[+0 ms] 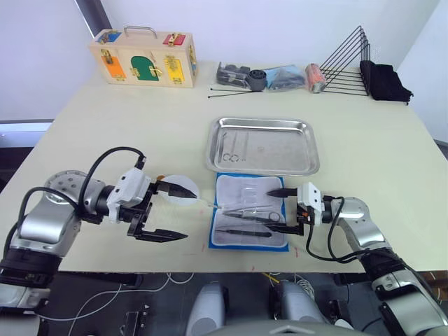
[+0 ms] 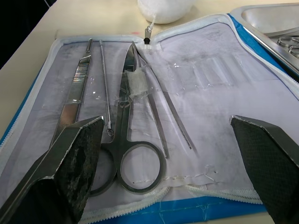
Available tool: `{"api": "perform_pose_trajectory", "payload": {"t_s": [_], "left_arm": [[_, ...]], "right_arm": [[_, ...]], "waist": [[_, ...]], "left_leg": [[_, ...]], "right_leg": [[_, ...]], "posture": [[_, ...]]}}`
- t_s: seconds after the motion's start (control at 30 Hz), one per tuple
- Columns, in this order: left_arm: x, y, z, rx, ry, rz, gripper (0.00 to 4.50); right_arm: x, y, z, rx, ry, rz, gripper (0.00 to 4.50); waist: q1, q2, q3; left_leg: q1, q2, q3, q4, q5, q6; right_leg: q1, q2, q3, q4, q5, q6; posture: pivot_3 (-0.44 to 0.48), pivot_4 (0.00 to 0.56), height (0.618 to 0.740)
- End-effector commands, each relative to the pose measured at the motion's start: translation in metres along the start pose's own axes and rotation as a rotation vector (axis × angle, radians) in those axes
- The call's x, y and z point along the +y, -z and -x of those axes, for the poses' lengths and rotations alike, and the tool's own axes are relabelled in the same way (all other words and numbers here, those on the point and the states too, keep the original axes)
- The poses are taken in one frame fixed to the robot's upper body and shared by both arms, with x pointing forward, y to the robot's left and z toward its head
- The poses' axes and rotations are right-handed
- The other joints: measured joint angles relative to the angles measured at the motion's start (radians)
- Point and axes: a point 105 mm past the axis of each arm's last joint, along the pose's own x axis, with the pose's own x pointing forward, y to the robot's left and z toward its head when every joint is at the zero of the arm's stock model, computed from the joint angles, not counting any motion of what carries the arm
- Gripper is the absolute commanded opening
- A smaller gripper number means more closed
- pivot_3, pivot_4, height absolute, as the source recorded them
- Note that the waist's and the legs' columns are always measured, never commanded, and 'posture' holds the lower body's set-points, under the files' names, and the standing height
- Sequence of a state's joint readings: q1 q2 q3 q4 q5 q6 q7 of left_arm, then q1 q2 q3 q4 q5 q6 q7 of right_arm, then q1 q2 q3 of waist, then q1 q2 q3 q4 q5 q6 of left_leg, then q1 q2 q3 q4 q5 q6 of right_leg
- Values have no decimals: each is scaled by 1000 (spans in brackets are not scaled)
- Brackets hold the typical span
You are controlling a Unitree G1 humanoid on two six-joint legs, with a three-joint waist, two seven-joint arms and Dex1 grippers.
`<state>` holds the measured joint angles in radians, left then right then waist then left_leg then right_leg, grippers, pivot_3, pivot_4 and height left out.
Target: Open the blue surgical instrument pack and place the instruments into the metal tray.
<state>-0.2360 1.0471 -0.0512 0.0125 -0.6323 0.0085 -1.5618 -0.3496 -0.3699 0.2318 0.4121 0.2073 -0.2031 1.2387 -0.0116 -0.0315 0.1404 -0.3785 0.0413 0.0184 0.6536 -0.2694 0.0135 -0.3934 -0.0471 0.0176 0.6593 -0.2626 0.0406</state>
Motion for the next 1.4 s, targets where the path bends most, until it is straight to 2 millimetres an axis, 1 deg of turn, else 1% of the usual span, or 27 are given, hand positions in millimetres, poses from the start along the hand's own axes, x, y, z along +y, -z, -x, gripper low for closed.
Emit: {"api": "perform_pose_trajectory", "payload": {"t_s": [0.03, 0.13, 0.33, 0.4, 0.5, 0.6, 0.73, 0.83, 0.93, 1.03, 1.07, 1.1, 1.3, 1.4], "left_arm": [[-1, -7, 3, -1, 49, -49, 4437], [5, -4, 0, 8, 30, -75, 4437], [19, 4, -16, 26, -21, -117, 4437], [23, 6, -24, 39, -22, -139, 4437], [32, 9, -40, 49, -22, -162, 4437], [44, 13, -55, 63, -55, -186, 4437], [57, 19, -76, 43, -85, -169, 4437], [61, 23, -84, 42, -88, -160, 4437], [65, 27, -88, 51, -90, -162, 4437], [68, 29, -92, 53, -89, -164, 3849], [69, 29, -93, 54, -89, -166, 3465], [70, 30, -93, 58, -90, -167, 2985], [71, 35, -97, 67, -91, -166, 2985], [68, 36, -99, 53, -71, -156, 2985]], "right_arm": [[20, 40, 7, 126, -42, -133, 4500], [18, 39, 7, 126, -40, -131, 4500], [19, 39, 6, 123, -43, -130, 4500], [19, 39, 6, 123, -43, -130, 4500], [19, 39, 7, 126, -43, -131, 4500], [18, 39, 8, 128, -42, -129, 4500], [17, 38, 9, 125, -29, -128, 4500], [18, 37, 9, 122, -25, -130, 4500], [19, 38, 8, 121, -24, -132, 4500], [19, 37, 7, 118, -21, -132, 4500], [18, 37, 7, 117, -19, -132, 4500], [18, 37, 6, 116, -18, -131, 4500], [18, 37, 5, 113, -15, -130, 4500], [18, 37, 5, 113, -15, -131, 4500]], "waist": [[1, 0, 0], [2, 0, 0], [1, 0, 0], [2, 0, 0], [2, -1, 0], [2, -4, -2], [2, -4, -3], [1, -4, -3], [2, -4, -3], [3, -4, -3], [2, -4, -3], [2, -4, -3], [2, -4, -3], [2, -4, -3]], "left_leg": [[0, 0, 1, 0, 0, 0], [0, 0, 1, 0, 0, 0], [0, -1, 2, 0, 0, 0], [0, -1, 2, 0, 0, 0], [0, -1, 2, 0, 0, 0], [0, -1, 2, 1, 0, 0], [0, -1, 1, 1, 0, 0], [0, -1, 1, 1, 0, 0], [0, -1, 1, 1, 0, 0], [0, -1, 1, 1, 0, 0], [-1, -1, 1, 1, 0, 0], [-1, -1, 1, 1, 0, 0], [0, -1, 1, 1, 0, 0], [0, -1, 0, 1, 0, 0]], "right_leg": [[0, 0, 0, 0, 0, 0], [0, 0, 0, 0, 0, 0], [0, 0, 0, 0, 0, 0], [0, 0, 0, 0, 0, 0], [0, 0, 0, 0, 0, 0], [1, 0, 0, 0, 0, 0], [1, 1, -1, 1, 0, 0], [1, 0, 0, 1, 0, 0], [1, 0, -1, 1, 0, 0], [1, 0, -1, 1, 0, 0], [1, 0, -1, 1, 0, 0], [1, 0, -1, 1, 0, 0], [1, 0, -1, 1, 0, 0], [1, 0, -1, 1, 0, 0]], "posture": [[0, 150, 740], [0, 150, 740], [0, 150, 740], [0, 150, 740], [0, 150, 740], [0, 150, 740], [0, 150, 740], [0, 150, 740], [0, 150, 740], [0, 150, 740], [0, 150, 740], [0, 150, 740], [0, 150, 740], [0, 150, 740]]}}
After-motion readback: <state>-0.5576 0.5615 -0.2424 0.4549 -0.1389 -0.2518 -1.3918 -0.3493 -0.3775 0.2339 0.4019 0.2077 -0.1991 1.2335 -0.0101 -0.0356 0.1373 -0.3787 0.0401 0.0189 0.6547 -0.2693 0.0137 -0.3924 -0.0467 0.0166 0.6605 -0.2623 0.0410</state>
